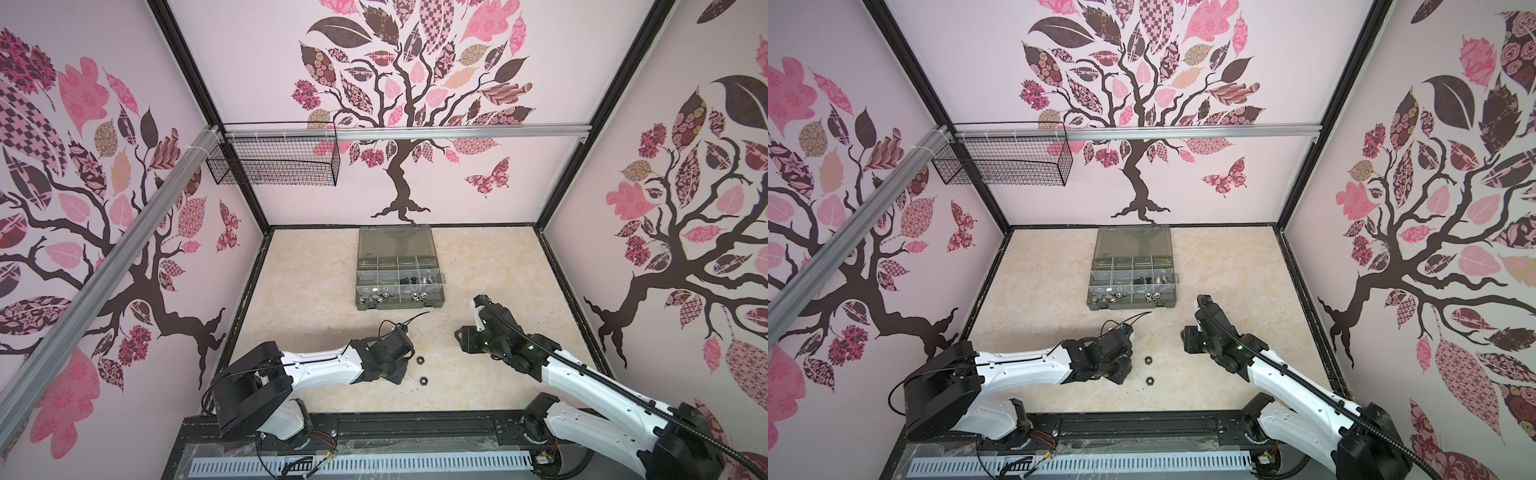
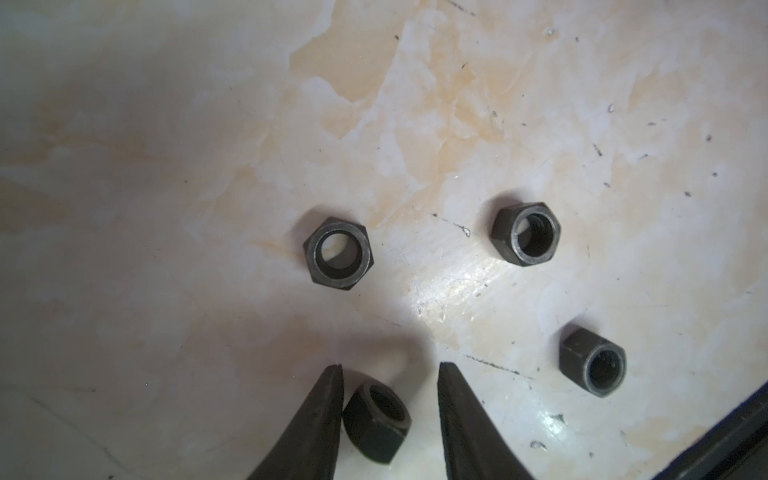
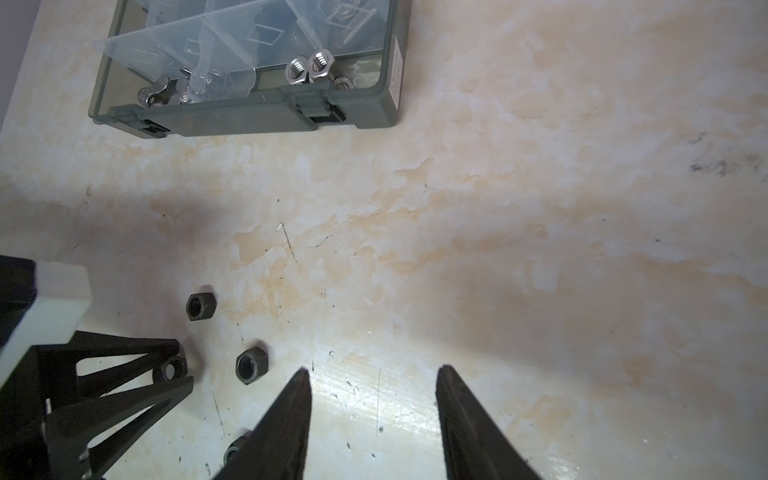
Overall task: Sort the screws and nuts into containers
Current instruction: 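Lower the left gripper and close it on the nearest dark hex nut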
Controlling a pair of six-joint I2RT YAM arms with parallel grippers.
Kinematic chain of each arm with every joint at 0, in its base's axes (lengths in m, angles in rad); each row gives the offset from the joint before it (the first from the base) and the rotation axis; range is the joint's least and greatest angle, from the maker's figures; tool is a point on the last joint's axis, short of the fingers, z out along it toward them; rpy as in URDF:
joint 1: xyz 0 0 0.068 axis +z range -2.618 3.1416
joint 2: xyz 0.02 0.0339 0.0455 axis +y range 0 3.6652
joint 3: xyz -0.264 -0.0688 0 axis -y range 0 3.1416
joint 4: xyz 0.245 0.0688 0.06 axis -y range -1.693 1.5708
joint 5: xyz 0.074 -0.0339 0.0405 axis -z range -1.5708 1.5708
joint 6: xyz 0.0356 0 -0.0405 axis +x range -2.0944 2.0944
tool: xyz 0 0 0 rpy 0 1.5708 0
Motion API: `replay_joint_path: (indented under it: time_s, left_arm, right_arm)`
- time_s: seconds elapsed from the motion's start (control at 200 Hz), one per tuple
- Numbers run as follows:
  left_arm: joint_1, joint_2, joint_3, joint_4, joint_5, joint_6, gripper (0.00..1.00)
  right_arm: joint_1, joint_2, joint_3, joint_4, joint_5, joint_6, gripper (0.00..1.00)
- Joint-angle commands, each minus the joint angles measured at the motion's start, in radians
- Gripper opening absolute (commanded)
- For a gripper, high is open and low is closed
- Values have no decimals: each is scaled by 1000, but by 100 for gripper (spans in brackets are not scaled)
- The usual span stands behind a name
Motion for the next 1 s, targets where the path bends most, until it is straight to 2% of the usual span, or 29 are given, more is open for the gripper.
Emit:
replay_joint_path:
  time_s: [0.0,0.265,0.99]
  left_arm:
    - [-2,-24,26,-36,-32,-7,42]
    - [-3,-93,-44,-55,-30,-47,41]
    - [-4,-44,-30,-19,-1,-40,35]
  right_arm:
    - [-4,-24,-9,-14,-2,13,52]
    - [-4,-23,-12,-8,-2,11,52]
    - [-4,-21,-13,-13,-5,18,52]
